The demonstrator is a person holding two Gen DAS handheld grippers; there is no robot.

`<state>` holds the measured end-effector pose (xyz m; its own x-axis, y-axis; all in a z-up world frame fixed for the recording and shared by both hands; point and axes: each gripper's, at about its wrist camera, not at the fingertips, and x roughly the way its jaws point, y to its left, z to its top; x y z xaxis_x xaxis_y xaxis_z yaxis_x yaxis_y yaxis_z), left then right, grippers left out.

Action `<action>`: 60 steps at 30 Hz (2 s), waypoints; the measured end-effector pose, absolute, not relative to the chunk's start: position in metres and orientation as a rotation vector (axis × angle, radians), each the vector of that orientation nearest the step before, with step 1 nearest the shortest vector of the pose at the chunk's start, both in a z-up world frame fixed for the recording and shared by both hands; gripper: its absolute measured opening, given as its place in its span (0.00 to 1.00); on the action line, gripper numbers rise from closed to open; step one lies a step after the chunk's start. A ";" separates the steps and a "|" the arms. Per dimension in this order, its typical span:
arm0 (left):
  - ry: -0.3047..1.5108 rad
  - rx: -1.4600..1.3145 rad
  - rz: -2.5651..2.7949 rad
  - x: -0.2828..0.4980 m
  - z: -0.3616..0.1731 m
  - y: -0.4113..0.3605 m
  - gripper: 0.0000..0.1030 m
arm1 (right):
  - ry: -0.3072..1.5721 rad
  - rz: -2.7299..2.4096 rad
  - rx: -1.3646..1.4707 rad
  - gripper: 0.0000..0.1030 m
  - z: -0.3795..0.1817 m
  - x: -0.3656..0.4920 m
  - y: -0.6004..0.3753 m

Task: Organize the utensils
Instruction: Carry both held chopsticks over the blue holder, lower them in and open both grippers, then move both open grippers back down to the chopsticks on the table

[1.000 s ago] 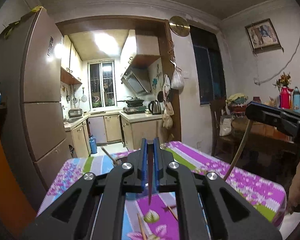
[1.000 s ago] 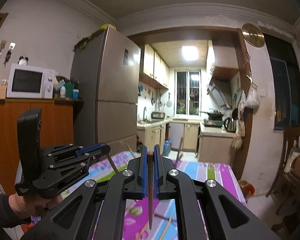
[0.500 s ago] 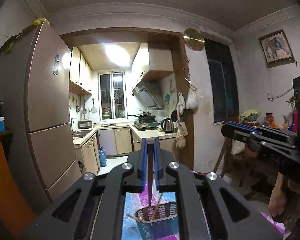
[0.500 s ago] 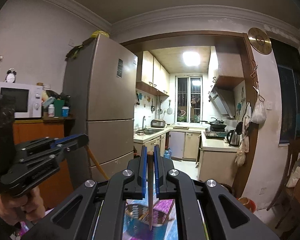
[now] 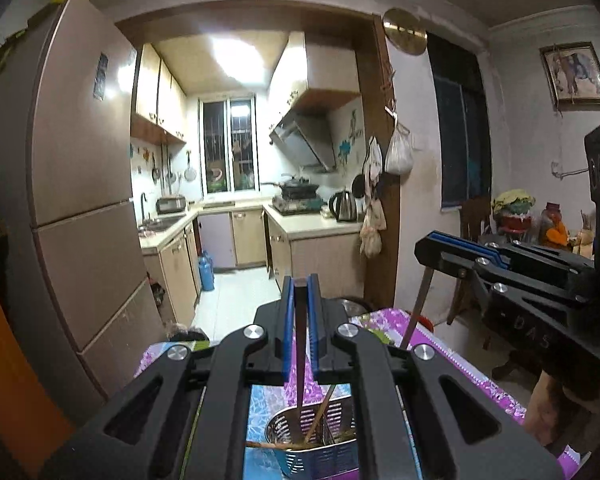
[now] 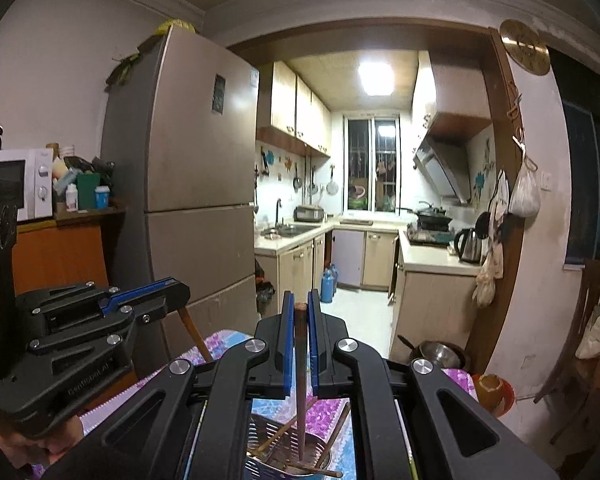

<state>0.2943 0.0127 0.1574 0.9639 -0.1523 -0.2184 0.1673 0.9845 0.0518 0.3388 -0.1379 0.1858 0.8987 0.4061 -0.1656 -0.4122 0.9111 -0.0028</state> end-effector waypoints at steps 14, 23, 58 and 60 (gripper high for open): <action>0.270 0.053 -0.151 0.322 0.139 0.021 0.05 | 0.217 0.413 -0.026 0.07 0.155 0.368 -0.133; 0.276 0.060 -0.140 0.324 0.139 0.019 0.05 | 0.220 0.412 -0.027 0.07 0.151 0.372 -0.132; 0.392 0.145 -0.203 0.069 -0.085 0.046 0.56 | 0.311 0.385 0.034 0.33 -0.047 0.077 -0.189; 0.395 0.147 -0.207 0.064 -0.099 0.043 0.56 | 0.361 0.374 0.025 0.33 -0.077 0.068 -0.183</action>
